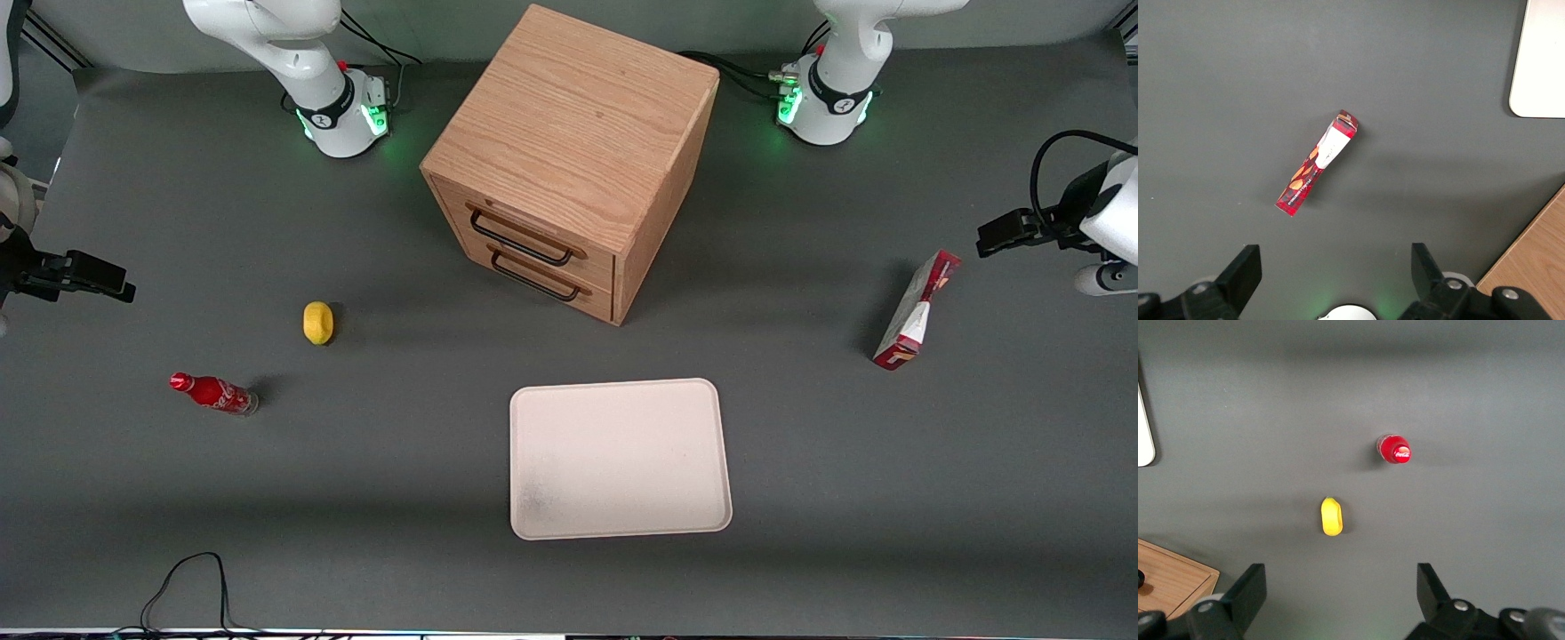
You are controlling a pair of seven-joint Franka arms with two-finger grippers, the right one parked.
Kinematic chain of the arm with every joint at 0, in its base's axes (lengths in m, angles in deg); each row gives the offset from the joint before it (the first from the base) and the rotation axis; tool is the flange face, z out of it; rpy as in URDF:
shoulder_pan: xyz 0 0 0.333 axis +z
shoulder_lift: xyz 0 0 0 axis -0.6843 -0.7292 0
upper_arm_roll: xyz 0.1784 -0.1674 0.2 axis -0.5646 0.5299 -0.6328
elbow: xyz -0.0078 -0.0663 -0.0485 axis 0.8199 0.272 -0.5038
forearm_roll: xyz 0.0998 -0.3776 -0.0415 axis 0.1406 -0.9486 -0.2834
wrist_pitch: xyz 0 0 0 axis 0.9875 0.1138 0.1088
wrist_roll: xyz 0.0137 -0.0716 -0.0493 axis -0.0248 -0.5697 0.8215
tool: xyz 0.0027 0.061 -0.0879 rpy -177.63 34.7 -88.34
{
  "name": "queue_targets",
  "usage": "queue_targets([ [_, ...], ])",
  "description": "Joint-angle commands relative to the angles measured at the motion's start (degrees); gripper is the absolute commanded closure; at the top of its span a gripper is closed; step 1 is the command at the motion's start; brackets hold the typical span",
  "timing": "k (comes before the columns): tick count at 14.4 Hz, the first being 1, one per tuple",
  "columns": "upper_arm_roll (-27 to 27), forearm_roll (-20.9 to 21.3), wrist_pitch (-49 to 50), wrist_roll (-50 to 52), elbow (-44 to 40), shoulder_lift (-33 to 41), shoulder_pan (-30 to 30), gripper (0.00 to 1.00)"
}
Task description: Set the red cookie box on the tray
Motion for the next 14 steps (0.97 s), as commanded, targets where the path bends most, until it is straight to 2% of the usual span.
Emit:
queue_targets([
  [1,-0.9,0.1,0.3,0.6,-0.7,0.0,-1.3,0.0],
  [14,-0.8,-0.8,0.5,0.3,-1.4,-0.8,-0.8,0.0],
])
